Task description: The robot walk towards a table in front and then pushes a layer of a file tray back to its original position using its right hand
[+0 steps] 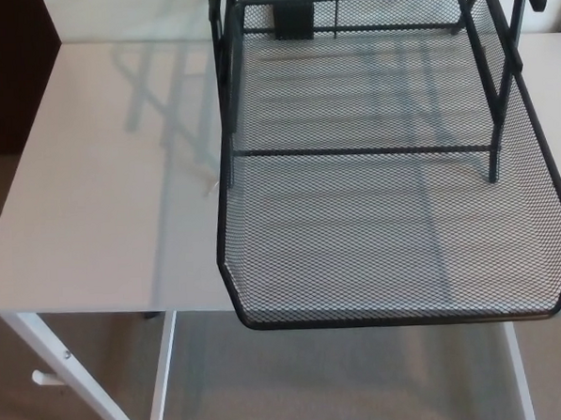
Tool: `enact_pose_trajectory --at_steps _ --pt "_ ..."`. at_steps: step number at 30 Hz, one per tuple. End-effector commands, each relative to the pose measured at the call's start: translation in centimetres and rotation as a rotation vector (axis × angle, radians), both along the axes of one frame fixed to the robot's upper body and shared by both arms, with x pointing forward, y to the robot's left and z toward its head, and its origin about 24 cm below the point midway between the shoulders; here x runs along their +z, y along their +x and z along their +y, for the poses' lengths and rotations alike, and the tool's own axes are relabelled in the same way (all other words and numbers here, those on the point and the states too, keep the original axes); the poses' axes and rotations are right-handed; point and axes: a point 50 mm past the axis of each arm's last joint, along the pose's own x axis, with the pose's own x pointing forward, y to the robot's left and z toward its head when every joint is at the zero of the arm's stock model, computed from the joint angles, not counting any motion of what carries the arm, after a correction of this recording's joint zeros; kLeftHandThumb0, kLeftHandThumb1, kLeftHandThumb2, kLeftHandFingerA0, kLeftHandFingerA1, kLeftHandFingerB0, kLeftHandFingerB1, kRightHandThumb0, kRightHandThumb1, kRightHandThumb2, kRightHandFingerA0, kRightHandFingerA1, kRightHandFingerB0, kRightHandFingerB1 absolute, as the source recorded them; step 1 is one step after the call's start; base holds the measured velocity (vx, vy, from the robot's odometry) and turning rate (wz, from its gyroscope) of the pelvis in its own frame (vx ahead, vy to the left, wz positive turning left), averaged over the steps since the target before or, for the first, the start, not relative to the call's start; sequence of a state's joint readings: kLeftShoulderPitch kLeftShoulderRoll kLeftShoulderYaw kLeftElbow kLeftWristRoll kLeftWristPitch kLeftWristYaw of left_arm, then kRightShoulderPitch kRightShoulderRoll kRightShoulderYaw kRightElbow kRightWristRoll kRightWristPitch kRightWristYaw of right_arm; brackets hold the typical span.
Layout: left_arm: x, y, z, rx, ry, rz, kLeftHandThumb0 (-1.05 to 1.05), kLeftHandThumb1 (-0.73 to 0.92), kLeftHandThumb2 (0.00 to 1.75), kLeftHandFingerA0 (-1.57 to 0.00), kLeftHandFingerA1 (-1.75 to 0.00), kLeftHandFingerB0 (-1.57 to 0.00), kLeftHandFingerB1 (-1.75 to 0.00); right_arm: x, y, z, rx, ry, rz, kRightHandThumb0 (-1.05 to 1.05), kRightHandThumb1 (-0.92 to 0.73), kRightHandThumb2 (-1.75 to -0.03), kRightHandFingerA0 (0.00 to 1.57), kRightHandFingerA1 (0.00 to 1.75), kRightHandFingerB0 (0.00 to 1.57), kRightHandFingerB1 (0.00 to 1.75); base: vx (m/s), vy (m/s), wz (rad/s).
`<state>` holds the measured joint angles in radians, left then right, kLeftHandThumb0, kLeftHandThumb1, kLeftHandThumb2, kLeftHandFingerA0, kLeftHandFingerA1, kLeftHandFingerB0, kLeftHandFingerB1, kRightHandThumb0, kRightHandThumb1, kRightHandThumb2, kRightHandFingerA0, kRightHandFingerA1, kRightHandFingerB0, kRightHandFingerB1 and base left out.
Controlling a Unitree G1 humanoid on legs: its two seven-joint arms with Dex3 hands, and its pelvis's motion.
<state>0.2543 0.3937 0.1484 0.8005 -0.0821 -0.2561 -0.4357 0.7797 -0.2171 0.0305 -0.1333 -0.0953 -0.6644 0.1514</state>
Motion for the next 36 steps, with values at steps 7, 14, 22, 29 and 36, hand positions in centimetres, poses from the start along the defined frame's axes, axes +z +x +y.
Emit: enact_pose_trajectory --at_steps 7,14,22,29,36 --pt "0.7 0.3 0.6 -0.055 0.054 -0.012 -0.45 0.41 0.70 -0.60 -0.52 -0.49 -0.48 9.2 -1.9 2.4 0.037 0.180 -0.506 -0.44 -0.59 -0.58 0.76 0.53 0.62 0.49 0.00 0.000 0.00" --pt "0.7 0.3 0.7 -0.004 0.024 0.005 -0.40 0.41 0.67 -0.62 -0.51 -0.52 -0.47 13.6 -2.3 4.4 0.080 0.221 -0.788 -0.48 -0.57 -0.58 0.73 0.57 0.61 0.47 0.00 0.000 0.00" --pt "1.1 0.6 0.6 -0.015 0.040 0.006 -0.41 0.41 0.67 -0.63 -0.51 -0.52 -0.48 16.0 0.0 6.1 0.070 -0.070 -1.031 -0.56 -0.57 -0.58 0.57 0.50 0.55 0.45 0.00 0.000 0.00" --pt "1.4 1.3 0.5 -0.045 0.050 -0.008 -0.43 0.41 0.69 -0.61 -0.51 -0.52 -0.48 13.7 4.3 7.5 0.193 -0.376 -0.800 -0.50 -0.48 -0.58 0.07 0.26 0.13 0.26 0.00 0.000 0.00" --pt "1.8 2.3 0.5 -0.079 0.076 -0.034 -0.44 0.41 0.69 -0.63 -0.52 -0.53 -0.48 12.1 8.2 8.1 0.222 -0.593 -0.721 -0.62 -0.37 -0.71 0.00 0.02 0.09 0.18 0.00 0.000 0.00"
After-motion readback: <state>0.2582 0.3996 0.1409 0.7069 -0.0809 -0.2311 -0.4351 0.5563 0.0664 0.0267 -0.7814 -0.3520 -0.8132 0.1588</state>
